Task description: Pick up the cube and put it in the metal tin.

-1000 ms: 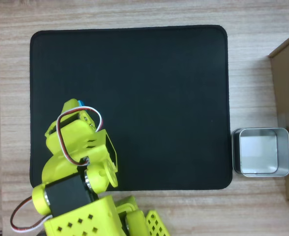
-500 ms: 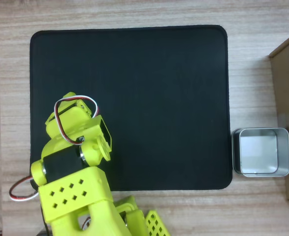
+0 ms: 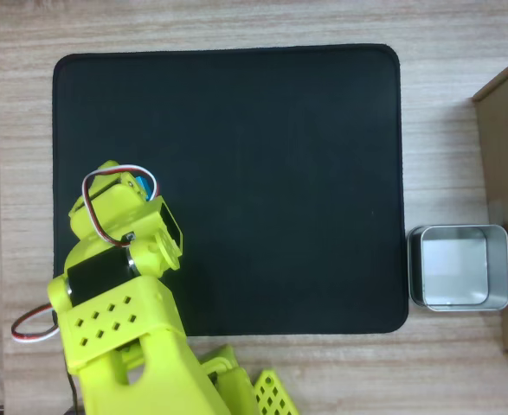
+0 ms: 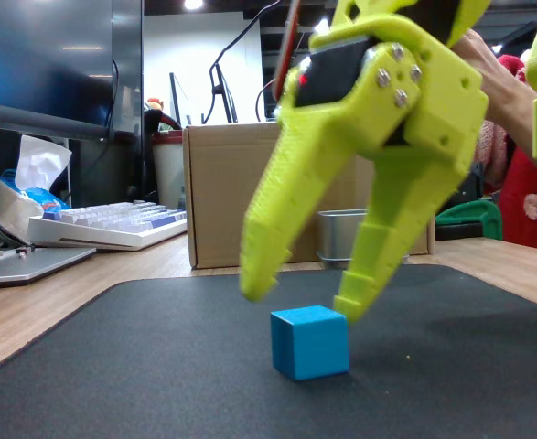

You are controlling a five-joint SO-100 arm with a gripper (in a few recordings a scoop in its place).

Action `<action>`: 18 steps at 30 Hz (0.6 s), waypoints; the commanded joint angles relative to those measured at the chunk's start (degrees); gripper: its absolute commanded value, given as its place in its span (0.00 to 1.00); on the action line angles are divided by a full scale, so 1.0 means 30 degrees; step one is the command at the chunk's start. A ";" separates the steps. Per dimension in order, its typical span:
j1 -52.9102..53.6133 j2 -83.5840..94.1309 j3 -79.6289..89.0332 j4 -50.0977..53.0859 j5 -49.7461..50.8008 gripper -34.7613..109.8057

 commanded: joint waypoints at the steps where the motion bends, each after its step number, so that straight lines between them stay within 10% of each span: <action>1: -0.0088 0.0059 0.0088 -0.0293 -0.0146 0.41; 18: 0.0029 -0.0381 0.0557 -0.0146 -0.0439 0.27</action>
